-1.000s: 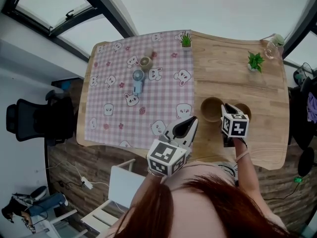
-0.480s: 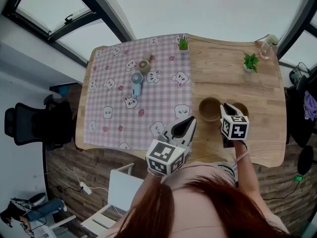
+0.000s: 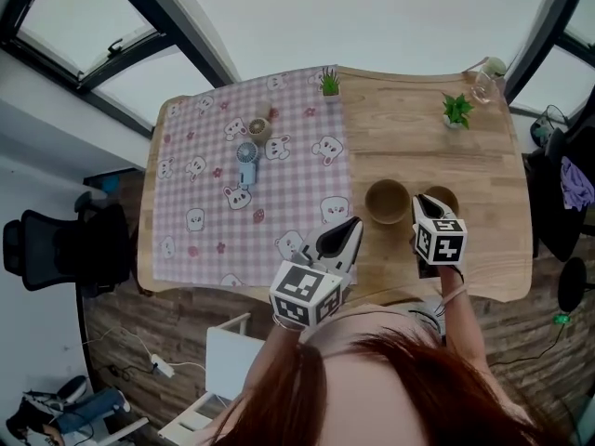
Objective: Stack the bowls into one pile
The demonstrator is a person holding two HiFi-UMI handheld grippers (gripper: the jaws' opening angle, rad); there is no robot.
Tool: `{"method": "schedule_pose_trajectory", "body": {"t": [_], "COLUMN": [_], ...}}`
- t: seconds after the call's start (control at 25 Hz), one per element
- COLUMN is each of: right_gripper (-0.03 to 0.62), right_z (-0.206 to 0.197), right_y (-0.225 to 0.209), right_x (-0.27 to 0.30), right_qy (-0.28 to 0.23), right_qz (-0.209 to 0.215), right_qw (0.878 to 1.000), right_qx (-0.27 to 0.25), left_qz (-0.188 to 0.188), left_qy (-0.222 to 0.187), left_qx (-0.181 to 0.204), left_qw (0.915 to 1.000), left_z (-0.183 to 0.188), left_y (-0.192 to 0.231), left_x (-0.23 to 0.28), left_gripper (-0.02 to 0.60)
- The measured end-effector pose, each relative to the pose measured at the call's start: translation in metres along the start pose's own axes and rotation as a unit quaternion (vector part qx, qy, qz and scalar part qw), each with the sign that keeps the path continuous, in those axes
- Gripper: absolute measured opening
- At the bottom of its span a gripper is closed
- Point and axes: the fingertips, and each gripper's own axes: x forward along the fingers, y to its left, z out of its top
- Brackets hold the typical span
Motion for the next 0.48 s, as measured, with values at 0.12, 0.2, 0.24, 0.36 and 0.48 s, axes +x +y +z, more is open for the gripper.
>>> {"method": "schedule_pose_trajectory", "body": {"t": [0.12,0.2,0.24,0.36,0.48], "right_gripper": [0.028,0.028,0.028,0.027,0.028], "right_z": [-0.002,-0.004,-0.005,-0.009,-0.013], "right_y": [-0.004,-0.01,-0.013,-0.022,-0.033], "right_x": [-0.006,-0.011,-0.013,-0.019,-0.026], "right_qy": [-0.003,-0.005,-0.005,-0.003,0.001], "right_qz": [-0.01,-0.017,-0.02,-0.028,-0.035], "right_qw": [1.0,1.0,1.0,1.0,0.999], "right_qx": [0.002,0.005,0.006,0.007,0.008], "left_qz": [-0.004,-0.009,-0.01,-0.012,-0.018], "left_qy": [0.0,0.002,0.003,0.004,0.006], "left_qx": [0.001,0.002,0.002,0.004,0.003], "left_qw": [1.0,1.0,0.9999,0.9999,0.9998], "left_z": [0.002,0.001,0.0,-0.001,-0.001], "left_y": [0.0,-0.001,-0.002,-0.004,-0.011], "left_x": [0.0,0.002,0.004,0.009,0.014], "left_gripper": [0.011,0.011,0.011,0.011,0.011]}}
